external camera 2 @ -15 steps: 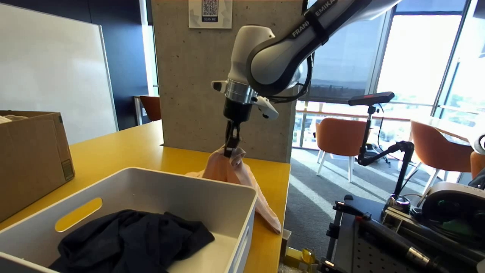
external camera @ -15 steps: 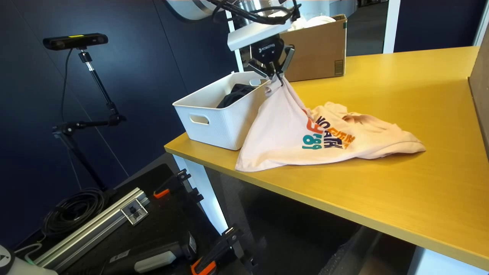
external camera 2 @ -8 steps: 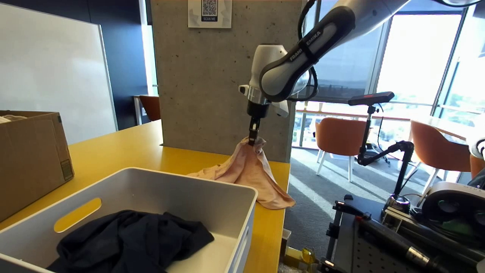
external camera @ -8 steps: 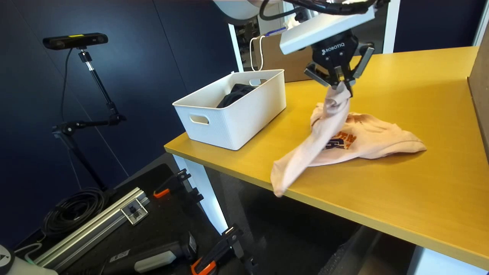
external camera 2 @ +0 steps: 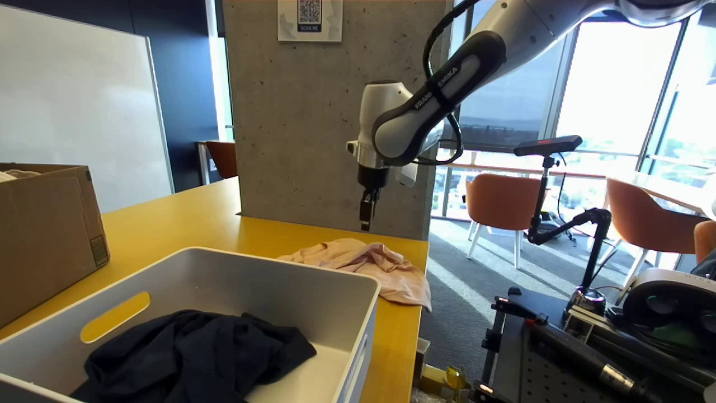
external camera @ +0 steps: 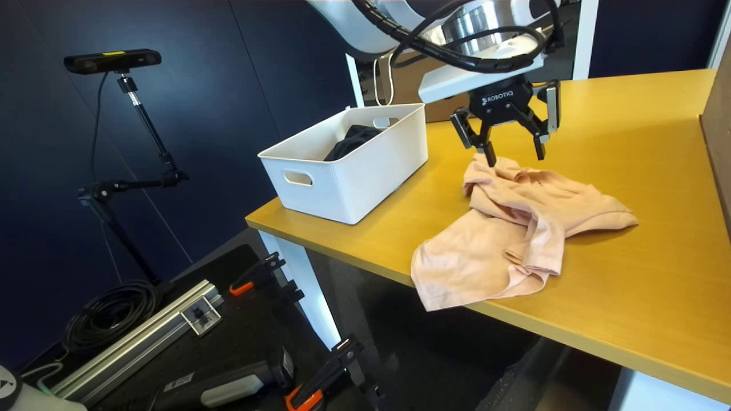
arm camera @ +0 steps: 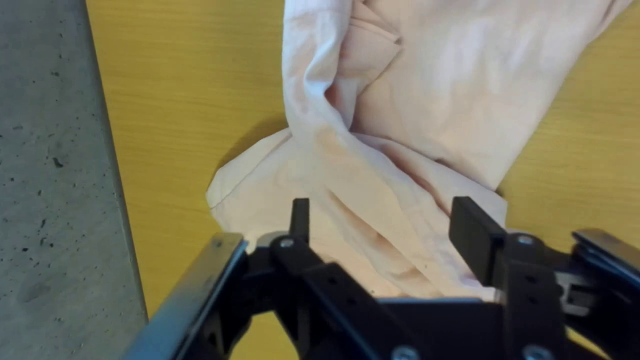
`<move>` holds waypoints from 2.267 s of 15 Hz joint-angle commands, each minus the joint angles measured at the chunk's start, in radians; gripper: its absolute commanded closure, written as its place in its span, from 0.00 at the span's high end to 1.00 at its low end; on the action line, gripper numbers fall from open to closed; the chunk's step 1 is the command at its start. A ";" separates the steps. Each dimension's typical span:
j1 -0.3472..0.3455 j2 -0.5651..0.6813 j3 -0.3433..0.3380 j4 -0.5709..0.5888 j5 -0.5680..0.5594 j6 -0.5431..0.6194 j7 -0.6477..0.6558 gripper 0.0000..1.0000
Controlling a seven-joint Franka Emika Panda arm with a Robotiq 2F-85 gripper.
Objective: Fold the light pink shirt on the table and then put it in the white basket
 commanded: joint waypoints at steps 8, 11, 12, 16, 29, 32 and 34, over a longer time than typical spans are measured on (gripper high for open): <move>0.031 -0.166 0.001 -0.284 -0.019 -0.179 0.154 1.00; 0.033 -0.120 0.004 -0.292 -0.014 -0.142 0.185 1.00; 0.032 -0.102 0.006 -0.293 -0.011 -0.120 0.190 1.00; 0.036 -0.010 0.006 -0.269 -0.014 -0.020 0.199 1.00; 0.037 0.083 0.022 -0.251 0.002 0.153 0.174 0.29; 0.027 0.049 0.059 -0.255 0.029 0.128 0.150 0.05; 0.035 0.006 0.076 -0.267 0.033 0.118 0.150 0.00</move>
